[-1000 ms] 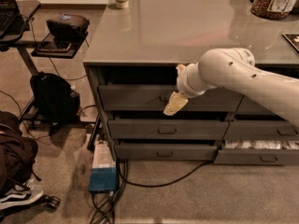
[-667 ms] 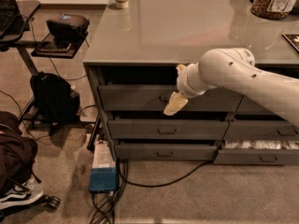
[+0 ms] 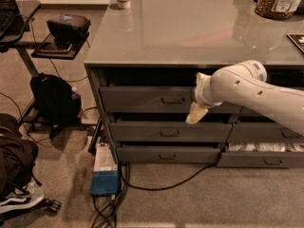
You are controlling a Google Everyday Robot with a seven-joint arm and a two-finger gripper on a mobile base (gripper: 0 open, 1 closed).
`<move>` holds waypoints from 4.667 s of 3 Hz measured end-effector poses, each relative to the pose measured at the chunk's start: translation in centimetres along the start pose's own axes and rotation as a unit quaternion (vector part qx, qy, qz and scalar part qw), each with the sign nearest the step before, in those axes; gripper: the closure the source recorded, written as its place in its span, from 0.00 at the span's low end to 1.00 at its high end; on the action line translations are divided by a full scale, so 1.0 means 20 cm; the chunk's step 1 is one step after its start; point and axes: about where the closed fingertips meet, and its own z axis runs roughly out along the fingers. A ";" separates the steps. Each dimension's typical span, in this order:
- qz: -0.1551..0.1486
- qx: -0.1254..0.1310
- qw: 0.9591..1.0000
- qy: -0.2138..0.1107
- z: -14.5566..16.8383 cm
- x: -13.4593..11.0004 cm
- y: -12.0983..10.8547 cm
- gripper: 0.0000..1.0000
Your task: Open top drawer
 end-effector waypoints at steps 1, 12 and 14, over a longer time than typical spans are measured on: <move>-0.054 0.017 0.998 0.038 0.05 0.17 -0.06 0.00; -0.043 -0.053 0.997 0.034 0.35 0.52 -0.15 1.00; -0.038 -0.064 0.997 0.032 0.29 0.52 -0.10 1.00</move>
Offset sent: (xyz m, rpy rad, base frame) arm 0.0610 -0.0649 -0.0258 -0.3517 -0.0574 0.1945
